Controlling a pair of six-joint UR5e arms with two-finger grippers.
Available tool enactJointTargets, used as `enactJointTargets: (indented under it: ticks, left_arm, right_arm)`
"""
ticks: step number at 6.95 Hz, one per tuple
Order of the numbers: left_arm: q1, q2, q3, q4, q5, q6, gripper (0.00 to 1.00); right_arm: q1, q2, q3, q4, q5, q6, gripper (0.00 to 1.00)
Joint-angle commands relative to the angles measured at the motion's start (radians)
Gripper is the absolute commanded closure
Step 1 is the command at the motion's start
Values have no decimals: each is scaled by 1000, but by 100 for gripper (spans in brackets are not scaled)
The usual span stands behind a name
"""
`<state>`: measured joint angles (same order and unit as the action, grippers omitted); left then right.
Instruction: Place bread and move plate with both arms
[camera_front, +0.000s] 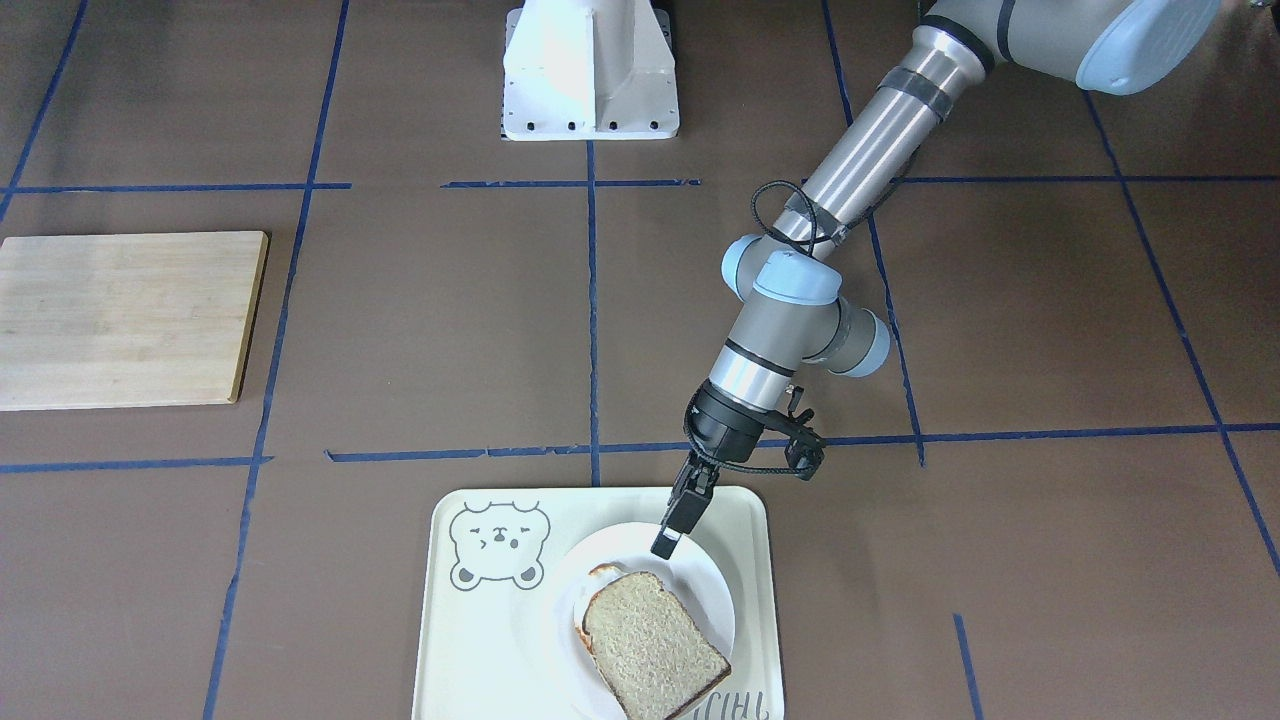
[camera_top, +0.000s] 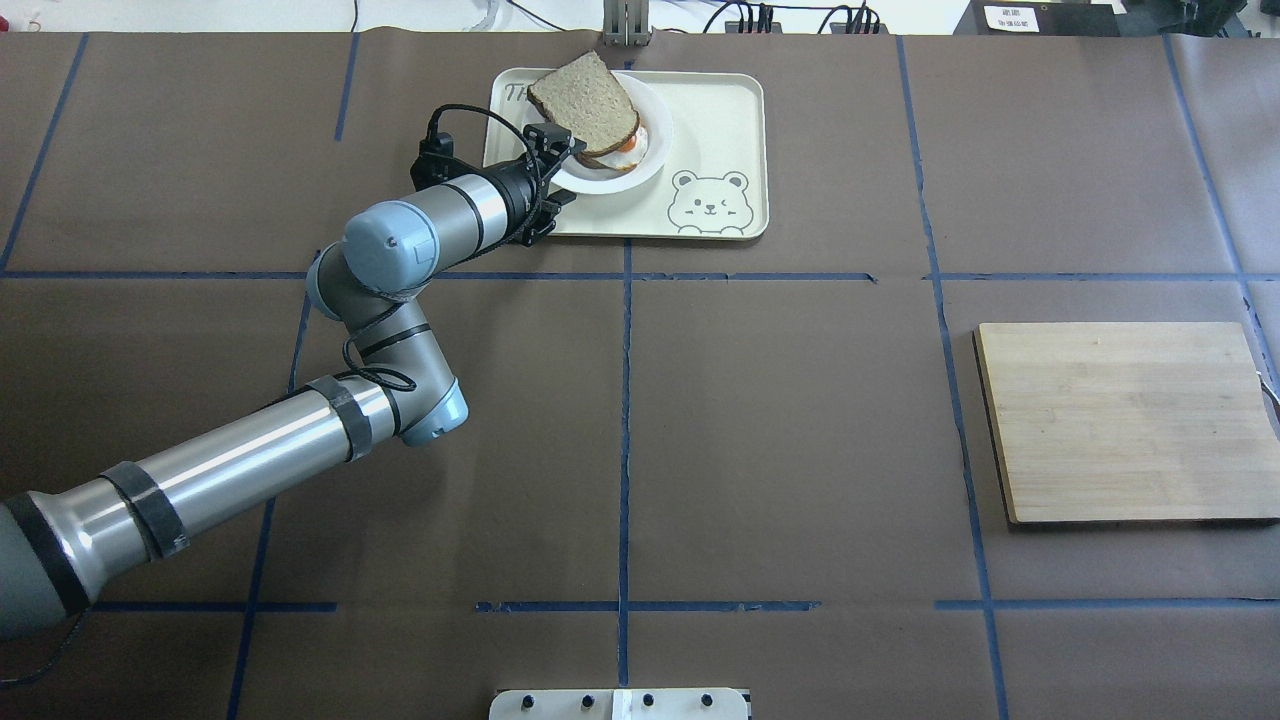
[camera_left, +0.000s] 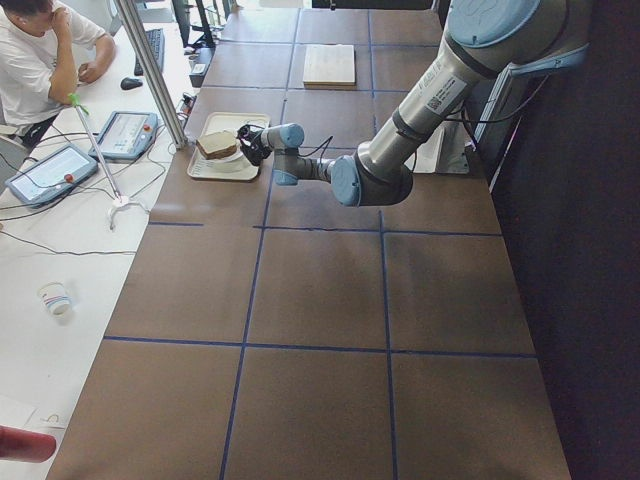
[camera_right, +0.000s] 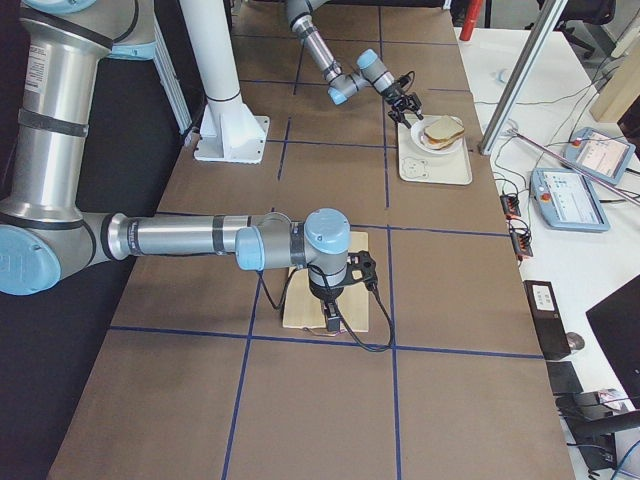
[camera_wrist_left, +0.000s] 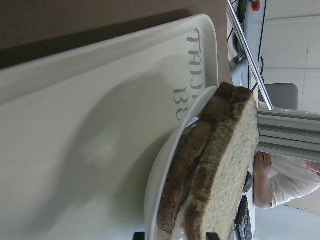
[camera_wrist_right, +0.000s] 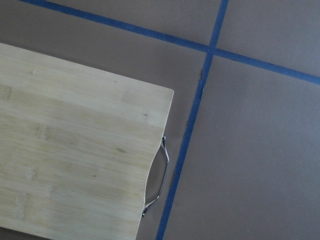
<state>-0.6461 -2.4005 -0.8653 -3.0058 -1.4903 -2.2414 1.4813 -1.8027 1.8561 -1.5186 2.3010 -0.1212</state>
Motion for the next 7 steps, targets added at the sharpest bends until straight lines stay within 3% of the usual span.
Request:
enactJointTargets:
  ticks: [1, 2, 3, 5, 7]
  left_arm:
    - [-71, 183, -255, 83, -241, 147, 0]
    - [-158, 236, -337, 185, -404, 257, 0]
    - [-241, 289, -404, 302, -541, 481, 0]
    - [-337, 377, -426, 425, -669, 949, 0]
    - [-438, 457, -435, 609, -696, 1441, 0]
  right_arm:
    - [0, 0, 0, 0, -2, 0, 0]
    - [0, 0, 0, 0, -2, 0, 0]
    - [-1, 0, 0, 0, 0, 0, 0]
    - [0, 0, 0, 0, 0, 0, 0]
    - [-1, 2, 0, 0, -2, 0, 0]
